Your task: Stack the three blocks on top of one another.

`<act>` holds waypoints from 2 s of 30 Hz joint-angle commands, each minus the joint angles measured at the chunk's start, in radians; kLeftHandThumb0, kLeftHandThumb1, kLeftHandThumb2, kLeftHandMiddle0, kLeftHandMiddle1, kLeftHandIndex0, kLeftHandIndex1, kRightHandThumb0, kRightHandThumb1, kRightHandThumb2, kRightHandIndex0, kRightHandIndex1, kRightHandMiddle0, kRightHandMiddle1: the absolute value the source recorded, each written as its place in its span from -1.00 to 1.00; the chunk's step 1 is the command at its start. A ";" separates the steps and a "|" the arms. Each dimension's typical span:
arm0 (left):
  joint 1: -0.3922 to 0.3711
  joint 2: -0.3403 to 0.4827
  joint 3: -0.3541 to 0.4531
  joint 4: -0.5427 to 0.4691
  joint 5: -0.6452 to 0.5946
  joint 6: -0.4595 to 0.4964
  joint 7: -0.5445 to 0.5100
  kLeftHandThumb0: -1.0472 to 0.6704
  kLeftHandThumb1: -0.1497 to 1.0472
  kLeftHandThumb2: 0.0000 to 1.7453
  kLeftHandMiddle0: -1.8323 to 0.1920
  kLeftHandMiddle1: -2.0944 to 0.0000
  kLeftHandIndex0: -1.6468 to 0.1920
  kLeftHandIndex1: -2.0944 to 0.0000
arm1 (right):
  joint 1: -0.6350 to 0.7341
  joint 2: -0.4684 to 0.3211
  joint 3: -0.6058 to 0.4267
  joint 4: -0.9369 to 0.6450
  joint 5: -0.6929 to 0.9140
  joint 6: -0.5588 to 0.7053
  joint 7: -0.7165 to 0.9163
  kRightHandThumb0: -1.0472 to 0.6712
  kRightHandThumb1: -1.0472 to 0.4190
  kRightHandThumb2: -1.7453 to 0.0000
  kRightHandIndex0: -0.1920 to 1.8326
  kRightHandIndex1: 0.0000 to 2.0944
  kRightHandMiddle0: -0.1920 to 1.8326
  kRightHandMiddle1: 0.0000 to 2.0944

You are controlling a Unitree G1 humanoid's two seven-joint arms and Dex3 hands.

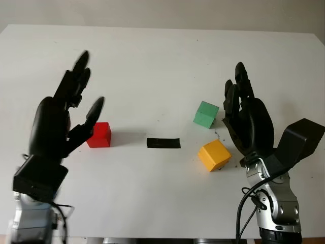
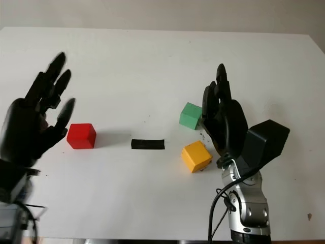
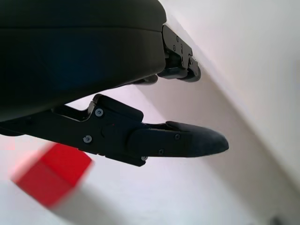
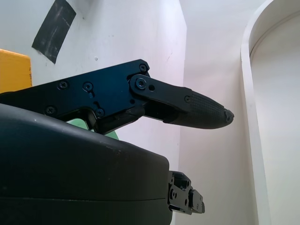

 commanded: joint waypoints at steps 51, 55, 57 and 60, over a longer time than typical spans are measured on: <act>0.034 0.242 -0.187 0.073 0.678 -0.059 -0.060 -0.72 0.99 -0.93 0.69 0.93 0.31 0.82 | 0.003 -0.013 -0.020 -0.032 0.019 0.005 0.002 -0.58 -1.00 0.23 -1.00 -1.00 -1.00 -1.00; 0.033 0.241 -0.187 0.079 0.691 -0.068 -0.066 -0.70 0.98 -0.93 0.68 0.94 0.30 0.80 | 0.008 -0.012 -0.021 -0.040 0.023 0.013 0.003 -0.57 -1.00 0.23 -1.00 -1.00 -1.00 -1.00; 0.032 0.241 -0.188 0.081 0.695 -0.068 -0.072 -0.70 0.98 -0.94 0.68 0.94 0.31 0.79 | 0.009 -0.009 -0.023 -0.044 0.026 0.018 0.002 -0.57 -1.00 0.23 -1.00 -1.00 -1.00 -1.00; 0.030 0.240 -0.190 0.087 0.698 -0.069 -0.074 -0.69 0.99 -0.93 0.67 0.94 0.31 0.78 | 0.011 -0.009 -0.024 -0.044 0.028 0.015 0.004 -0.57 -1.00 0.23 -1.00 -1.00 -1.00 -1.00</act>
